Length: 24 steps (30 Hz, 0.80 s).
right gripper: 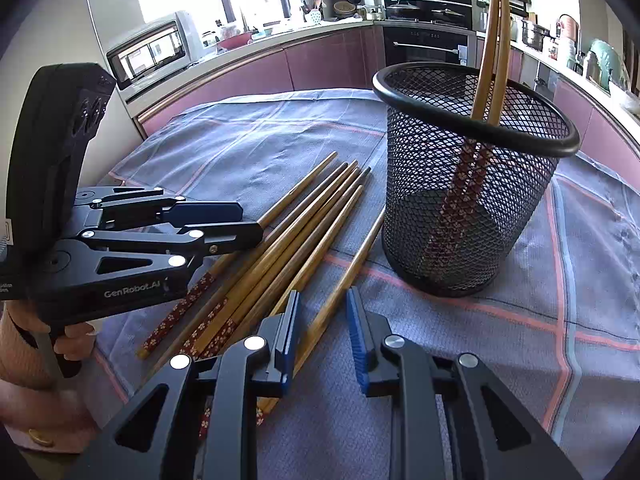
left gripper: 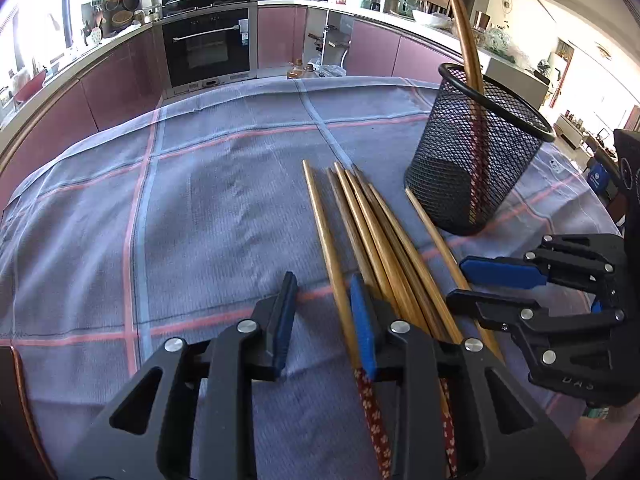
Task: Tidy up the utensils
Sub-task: 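Move the left gripper back to the chopsticks pile and grasp one, then lift the grasped chopstick upright with the left gripper over the holder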
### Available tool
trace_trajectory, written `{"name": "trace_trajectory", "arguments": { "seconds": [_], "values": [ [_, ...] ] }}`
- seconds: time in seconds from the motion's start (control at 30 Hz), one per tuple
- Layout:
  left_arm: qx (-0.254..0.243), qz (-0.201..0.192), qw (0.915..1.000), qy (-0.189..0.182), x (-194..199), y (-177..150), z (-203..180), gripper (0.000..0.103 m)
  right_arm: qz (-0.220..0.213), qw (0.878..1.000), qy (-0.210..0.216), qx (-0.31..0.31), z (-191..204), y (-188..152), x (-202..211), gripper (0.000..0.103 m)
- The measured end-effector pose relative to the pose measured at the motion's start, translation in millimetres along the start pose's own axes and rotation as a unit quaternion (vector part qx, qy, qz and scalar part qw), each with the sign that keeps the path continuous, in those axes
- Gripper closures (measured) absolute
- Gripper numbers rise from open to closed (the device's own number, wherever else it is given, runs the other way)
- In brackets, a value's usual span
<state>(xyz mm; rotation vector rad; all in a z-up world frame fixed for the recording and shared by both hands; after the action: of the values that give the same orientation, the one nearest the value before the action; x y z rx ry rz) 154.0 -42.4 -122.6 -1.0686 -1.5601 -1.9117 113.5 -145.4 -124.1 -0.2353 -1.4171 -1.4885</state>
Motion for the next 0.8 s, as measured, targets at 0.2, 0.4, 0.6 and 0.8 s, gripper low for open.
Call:
{"name": "trace_trajectory", "arguments": {
  "seconds": [0.2, 0.4, 0.6, 0.8],
  "values": [
    [0.001, -0.002, 1.0, 0.006, -3.4, 4.4, -6.1, 0.092, -0.006, 1.0, 0.003, -0.016, -5.0, 0.6, 0.1, 0.091],
    [0.024, -0.002, 0.9997, -0.001, -1.4, -0.4, -1.9, 0.095, -0.012, 0.999, 0.018, -0.039, -13.5, -2.6, 4.6, 0.096],
    [0.038, -0.013, 0.999, -0.021, 14.5, -7.9, 7.0, 0.095, -0.03, 0.998, 0.034, -0.047, -17.1, -3.0, 18.5, 0.098],
    [0.013, -0.012, 0.9986, -0.049, 27.7, -22.5, 0.4, 0.095, -0.027, 0.998, 0.052, -0.03, -10.7, -2.1, 22.4, 0.098]
  ]
}}
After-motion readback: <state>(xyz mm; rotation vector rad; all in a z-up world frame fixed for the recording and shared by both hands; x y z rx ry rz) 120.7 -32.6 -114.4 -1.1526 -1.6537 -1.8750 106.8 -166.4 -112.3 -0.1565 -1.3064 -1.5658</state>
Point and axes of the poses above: each gripper's, at about its wrist camera, not at the fingertips, and x roughly against the way its jaws point, z to its left, y to its top, the point moved 1 cm from there along -x, roughly the way its jaws point, and after that the axes turned 10 degrees about y, right-handed, at the moved point
